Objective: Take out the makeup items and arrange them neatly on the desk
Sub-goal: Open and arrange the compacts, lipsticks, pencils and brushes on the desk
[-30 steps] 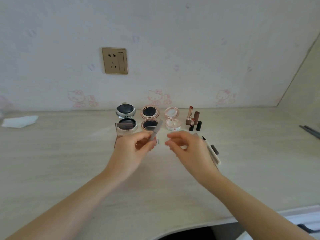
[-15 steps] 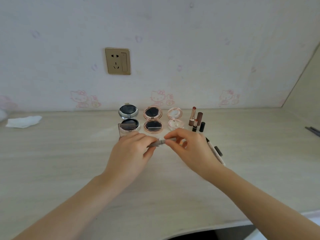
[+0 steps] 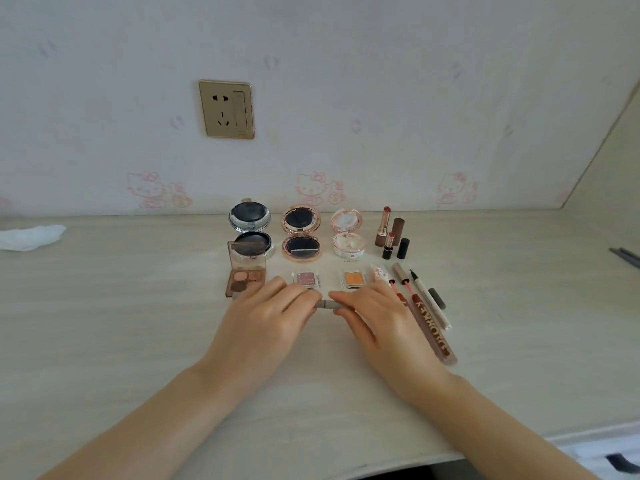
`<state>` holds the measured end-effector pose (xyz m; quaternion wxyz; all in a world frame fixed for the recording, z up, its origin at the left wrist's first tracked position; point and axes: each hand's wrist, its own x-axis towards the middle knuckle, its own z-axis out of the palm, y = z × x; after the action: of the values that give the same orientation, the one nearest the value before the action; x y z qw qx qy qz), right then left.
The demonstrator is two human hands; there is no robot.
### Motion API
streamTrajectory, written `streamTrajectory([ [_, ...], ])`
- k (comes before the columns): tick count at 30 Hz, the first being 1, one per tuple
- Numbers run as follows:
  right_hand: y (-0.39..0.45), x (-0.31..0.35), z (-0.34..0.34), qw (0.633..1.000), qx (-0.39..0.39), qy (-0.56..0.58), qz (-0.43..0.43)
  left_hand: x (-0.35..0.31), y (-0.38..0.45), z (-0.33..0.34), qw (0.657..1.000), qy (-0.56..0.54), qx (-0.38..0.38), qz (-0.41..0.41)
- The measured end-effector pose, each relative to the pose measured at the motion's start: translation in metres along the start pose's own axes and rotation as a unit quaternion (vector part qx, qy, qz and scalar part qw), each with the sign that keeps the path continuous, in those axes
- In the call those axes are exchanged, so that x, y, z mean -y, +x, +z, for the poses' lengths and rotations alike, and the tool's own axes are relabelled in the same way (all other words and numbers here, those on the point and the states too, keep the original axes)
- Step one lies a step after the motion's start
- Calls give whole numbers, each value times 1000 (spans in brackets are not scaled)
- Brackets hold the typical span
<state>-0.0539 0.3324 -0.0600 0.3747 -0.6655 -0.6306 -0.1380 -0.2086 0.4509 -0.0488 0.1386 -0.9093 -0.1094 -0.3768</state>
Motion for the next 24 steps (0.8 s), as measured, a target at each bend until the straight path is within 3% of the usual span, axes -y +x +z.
streamTrajectory([
  [3, -1, 1, 3, 994, -43, -81, -52, -2, 0, -1, 1000, 10, 6, 1],
  [11, -6, 4, 2, 980, -65, -157, -108, -8, 2, -8, 998, 39, 43, -8],
  [24, -7, 4, 2, 987, -74, -114, -88, -3, 3, -14, 996, 1, 87, -37],
])
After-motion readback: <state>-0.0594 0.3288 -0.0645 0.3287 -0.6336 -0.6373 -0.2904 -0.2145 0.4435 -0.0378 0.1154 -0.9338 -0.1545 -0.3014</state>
